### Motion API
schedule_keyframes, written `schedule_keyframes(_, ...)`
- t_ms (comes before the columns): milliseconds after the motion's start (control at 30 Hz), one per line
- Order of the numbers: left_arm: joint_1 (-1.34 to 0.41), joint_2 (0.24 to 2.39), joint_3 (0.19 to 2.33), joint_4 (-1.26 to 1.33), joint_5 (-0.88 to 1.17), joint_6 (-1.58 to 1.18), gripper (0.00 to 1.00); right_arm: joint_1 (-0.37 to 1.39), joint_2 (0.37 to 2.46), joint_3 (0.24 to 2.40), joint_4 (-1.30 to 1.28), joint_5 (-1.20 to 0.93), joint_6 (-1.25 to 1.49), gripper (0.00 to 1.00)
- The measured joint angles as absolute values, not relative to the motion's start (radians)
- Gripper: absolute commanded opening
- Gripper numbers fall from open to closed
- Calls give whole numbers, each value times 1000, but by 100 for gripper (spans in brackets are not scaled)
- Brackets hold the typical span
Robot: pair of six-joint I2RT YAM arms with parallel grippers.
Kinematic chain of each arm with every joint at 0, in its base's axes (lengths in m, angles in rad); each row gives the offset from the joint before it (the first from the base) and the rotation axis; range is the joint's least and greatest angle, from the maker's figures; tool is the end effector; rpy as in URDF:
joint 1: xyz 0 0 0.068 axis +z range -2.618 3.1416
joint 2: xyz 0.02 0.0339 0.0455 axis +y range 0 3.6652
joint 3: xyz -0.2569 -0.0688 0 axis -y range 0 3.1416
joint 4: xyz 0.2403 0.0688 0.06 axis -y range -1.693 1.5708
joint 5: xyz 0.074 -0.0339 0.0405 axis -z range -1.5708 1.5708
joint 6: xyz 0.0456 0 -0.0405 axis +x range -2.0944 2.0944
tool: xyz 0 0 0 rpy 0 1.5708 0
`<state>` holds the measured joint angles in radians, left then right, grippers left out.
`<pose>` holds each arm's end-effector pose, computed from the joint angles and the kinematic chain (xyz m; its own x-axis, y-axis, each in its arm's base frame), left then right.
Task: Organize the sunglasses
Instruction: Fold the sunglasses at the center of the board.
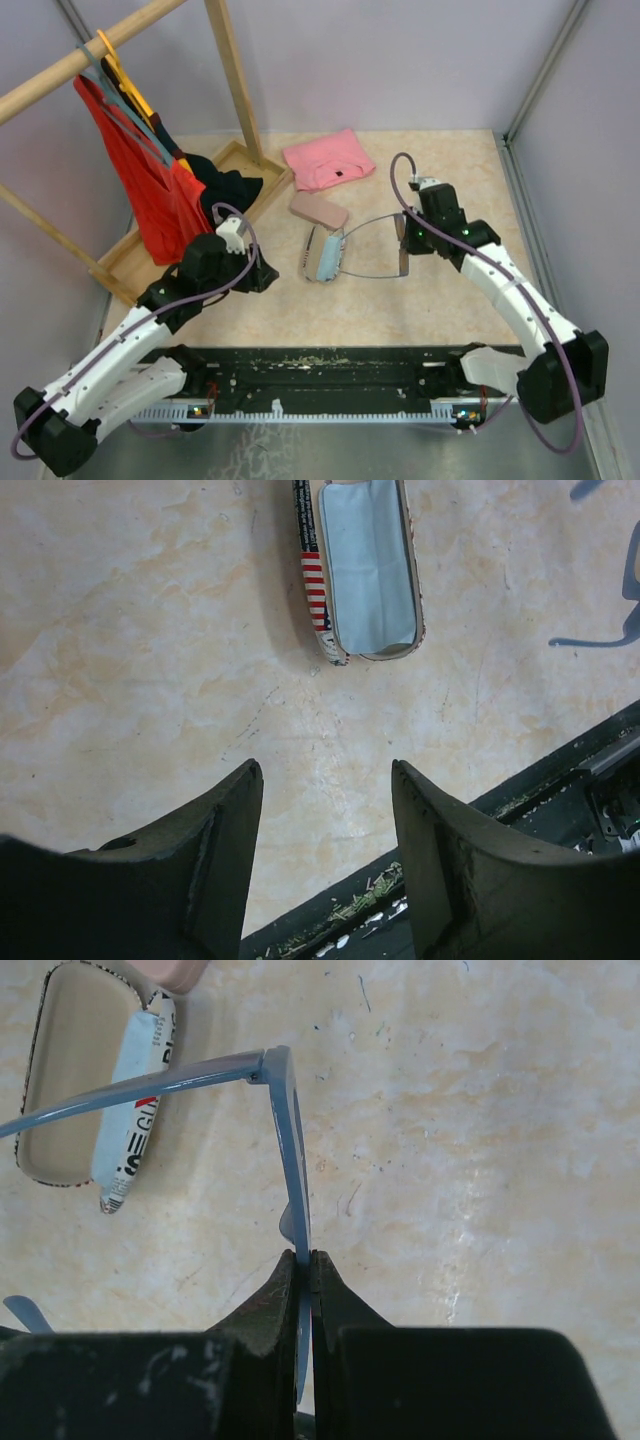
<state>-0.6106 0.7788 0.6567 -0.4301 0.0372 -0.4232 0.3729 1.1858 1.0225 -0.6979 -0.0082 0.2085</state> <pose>0.1504 -0.1073 0.2615 -0.6378 -0.0546 -0.7683 0.3696 0.8535 -0.3674 0.2311 0.0908 0.2810 -0.7676 -0.0780 -0.6361 -0.2150 0.9664 0.1409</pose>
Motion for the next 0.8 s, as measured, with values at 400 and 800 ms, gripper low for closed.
schedule_keyframes(400, -874, 945, 683, -304, -29, -499, 59, 373, 908, 706, -585, 42, 631, 0)
schedule_keyframes(800, -1074, 1308, 891, -150, -218, -529, 58, 373, 839, 674, -519, 84, 781, 0)
